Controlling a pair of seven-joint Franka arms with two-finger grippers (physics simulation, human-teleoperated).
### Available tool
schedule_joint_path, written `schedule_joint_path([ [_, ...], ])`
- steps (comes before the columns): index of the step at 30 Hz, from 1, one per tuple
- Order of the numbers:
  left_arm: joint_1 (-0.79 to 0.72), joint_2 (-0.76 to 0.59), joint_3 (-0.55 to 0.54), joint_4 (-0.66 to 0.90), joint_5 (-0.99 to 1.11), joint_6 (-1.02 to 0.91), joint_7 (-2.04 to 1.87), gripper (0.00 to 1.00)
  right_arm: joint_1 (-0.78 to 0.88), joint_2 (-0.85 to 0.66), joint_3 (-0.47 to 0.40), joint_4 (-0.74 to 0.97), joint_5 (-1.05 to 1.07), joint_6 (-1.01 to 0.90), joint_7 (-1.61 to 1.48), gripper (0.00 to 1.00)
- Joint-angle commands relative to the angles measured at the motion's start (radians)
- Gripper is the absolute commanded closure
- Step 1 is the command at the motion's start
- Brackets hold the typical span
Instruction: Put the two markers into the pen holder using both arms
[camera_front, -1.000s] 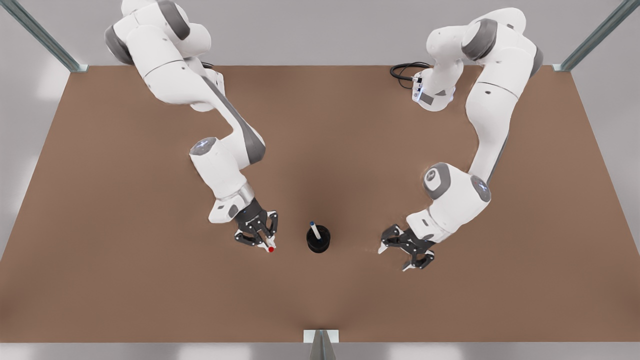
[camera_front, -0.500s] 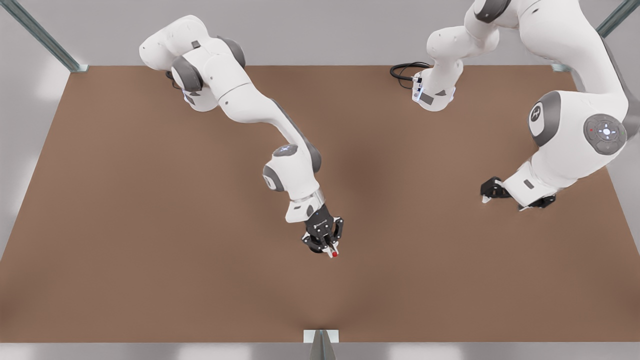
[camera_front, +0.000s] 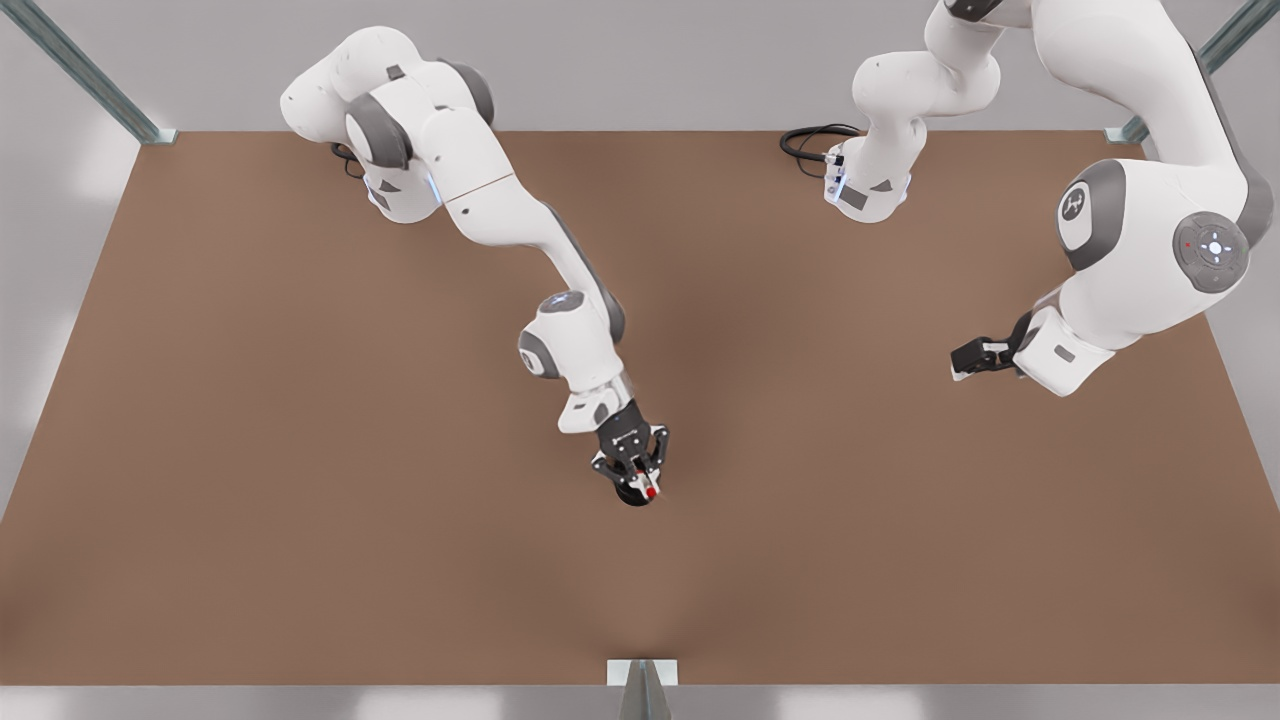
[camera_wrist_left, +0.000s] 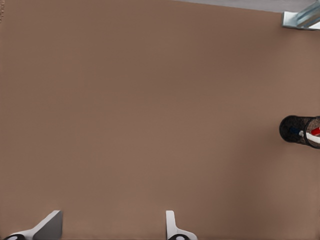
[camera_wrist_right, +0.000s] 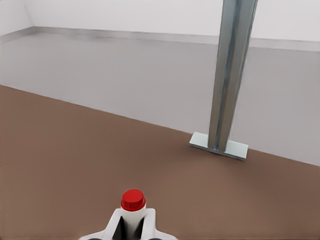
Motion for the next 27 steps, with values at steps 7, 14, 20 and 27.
schedule_joint_path([
  [7,0.000,-0.003,-0.001,0.007,-0.001,-0.025,-0.135,0.00,-0.016,-0.092,-0.001,-0.023,0.005,-0.051,0.100,0.00],
  [14,-0.013,0.082,-0.007,0.099,0.007,-0.048,0.162,0.00,-0.323,-0.693,-0.007,0.008,0.008,-1.441,-0.265,0.00],
  [20,-0.015,0.125,-0.007,0.099,0.008,-0.051,0.163,0.00,-0.711,-0.669,0.239,0.003,0.003,-1.507,-0.363,0.00],
  [27,-0.015,0.134,-0.007,0.099,0.008,-0.050,0.189,0.00,-0.732,-0.707,0.253,-0.026,0.009,-1.527,-0.407,0.00],
])
